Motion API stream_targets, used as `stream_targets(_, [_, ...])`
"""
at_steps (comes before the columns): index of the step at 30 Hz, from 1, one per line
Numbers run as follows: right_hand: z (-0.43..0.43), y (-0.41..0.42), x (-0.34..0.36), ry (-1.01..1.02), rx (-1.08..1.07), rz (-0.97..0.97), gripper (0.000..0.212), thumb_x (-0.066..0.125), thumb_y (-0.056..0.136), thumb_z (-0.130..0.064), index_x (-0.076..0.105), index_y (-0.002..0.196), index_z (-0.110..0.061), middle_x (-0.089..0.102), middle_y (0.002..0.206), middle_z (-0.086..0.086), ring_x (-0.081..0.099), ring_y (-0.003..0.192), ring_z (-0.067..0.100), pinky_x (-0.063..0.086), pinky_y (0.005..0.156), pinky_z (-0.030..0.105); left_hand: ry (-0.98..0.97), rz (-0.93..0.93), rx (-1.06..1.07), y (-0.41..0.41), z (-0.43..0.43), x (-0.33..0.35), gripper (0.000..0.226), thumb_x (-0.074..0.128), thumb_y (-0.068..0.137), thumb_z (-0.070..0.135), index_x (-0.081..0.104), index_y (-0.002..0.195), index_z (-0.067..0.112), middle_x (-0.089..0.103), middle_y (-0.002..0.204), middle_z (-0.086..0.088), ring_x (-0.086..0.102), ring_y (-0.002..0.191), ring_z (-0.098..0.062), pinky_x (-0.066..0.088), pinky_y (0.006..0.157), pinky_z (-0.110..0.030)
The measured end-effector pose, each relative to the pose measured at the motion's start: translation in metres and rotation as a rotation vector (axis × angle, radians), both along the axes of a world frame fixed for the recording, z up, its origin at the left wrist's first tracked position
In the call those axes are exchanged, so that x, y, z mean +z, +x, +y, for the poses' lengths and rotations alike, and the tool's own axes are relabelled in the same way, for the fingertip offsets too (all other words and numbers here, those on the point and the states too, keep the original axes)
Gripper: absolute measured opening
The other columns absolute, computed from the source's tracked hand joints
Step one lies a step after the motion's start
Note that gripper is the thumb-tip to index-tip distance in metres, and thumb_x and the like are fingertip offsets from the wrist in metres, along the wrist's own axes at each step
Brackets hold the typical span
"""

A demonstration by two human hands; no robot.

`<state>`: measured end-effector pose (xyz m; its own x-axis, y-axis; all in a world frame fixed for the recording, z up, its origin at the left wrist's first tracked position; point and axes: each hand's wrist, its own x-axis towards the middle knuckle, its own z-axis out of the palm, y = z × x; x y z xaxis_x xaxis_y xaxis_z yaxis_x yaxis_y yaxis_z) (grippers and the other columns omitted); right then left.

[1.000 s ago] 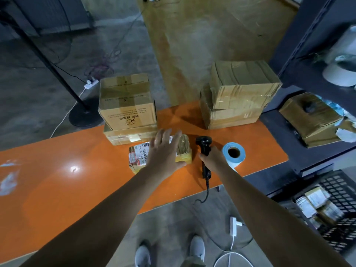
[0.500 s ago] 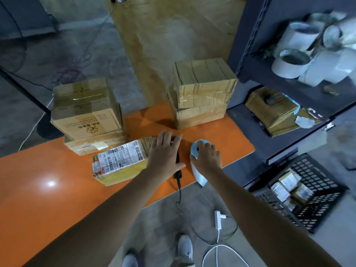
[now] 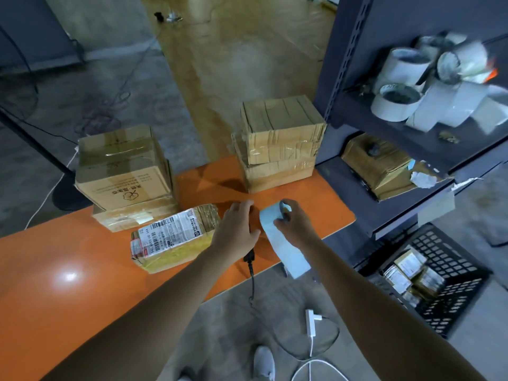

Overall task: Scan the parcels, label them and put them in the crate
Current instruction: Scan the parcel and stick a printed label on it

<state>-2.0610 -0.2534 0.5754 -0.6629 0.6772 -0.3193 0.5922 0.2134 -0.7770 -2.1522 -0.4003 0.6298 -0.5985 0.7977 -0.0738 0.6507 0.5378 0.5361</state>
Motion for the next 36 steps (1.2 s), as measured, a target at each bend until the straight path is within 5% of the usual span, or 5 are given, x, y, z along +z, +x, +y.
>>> stream_targets(8, [-0.015, 0.014, 0.068, -0.222, 0.053, 0.274, 0.074, 0.065, 0.093, -0.010, 0.024, 0.152, -0.028, 0.067, 0.108, 0.007, 0.064, 0.093, 0.014, 0.050, 0.067, 0.016, 0.215, -0.468, 0.270, -0.014, 0.015, 0.025, 0.048, 0.072, 0.082, 0.036, 0.045, 0.121, 0.024, 0.057, 0.094, 0.008, 0.059, 0.084, -0.011, 0.048, 0.067, -0.028])
stream_targets(14, [-0.026, 0.017, 0.099, -0.185, 0.131, 0.305, 0.079, 0.065, 0.092, -0.005, 0.022, 0.153, -0.031, 0.066, 0.116, 0.011, 0.063, 0.109, 0.019, 0.051, 0.083, 0.022, 0.431, -0.829, 0.322, -0.022, 0.009, 0.051, 0.055, 0.080, 0.075, 0.007, 0.044, 0.112, 0.028, 0.057, 0.091, 0.013, 0.059, 0.078, -0.002, 0.048, 0.049, -0.015])
stream_targets(18, [-0.031, 0.014, 0.108, -0.218, 0.092, 0.345, 0.073, 0.066, 0.093, -0.010, 0.027, 0.151, -0.027, 0.065, 0.116, 0.016, 0.062, 0.108, 0.020, 0.048, 0.091, 0.030, 0.412, -0.759, 0.276, -0.024, 0.002, 0.062, 0.077, 0.085, 0.069, 0.007, 0.044, 0.129, 0.031, 0.050, 0.094, 0.016, 0.052, 0.092, -0.004, 0.050, 0.064, -0.016])
stream_targets(22, [-0.033, 0.006, 0.113, -0.091, 0.072, 0.330, 0.061, 0.064, 0.094, -0.015, 0.036, 0.147, -0.028, 0.067, 0.107, -0.003, 0.063, 0.100, 0.008, 0.050, 0.087, 0.024, 0.415, -0.684, 0.247, -0.027, -0.004, 0.064, 0.085, 0.086, 0.068, 0.008, 0.042, 0.137, 0.029, 0.046, 0.104, 0.013, 0.046, 0.094, 0.001, 0.039, 0.054, -0.008])
stream_targets(36, [-0.034, -0.005, 0.127, 0.040, 0.197, 0.312, 0.053, 0.066, 0.089, -0.013, 0.047, 0.122, -0.050, 0.064, 0.112, -0.015, 0.065, 0.098, -0.001, 0.054, 0.077, 0.014, 0.415, -0.592, 0.110, -0.049, -0.021, 0.071, 0.074, 0.081, 0.071, 0.009, 0.044, 0.130, 0.034, 0.056, 0.117, 0.000, 0.056, 0.107, -0.015, 0.044, 0.065, -0.017])
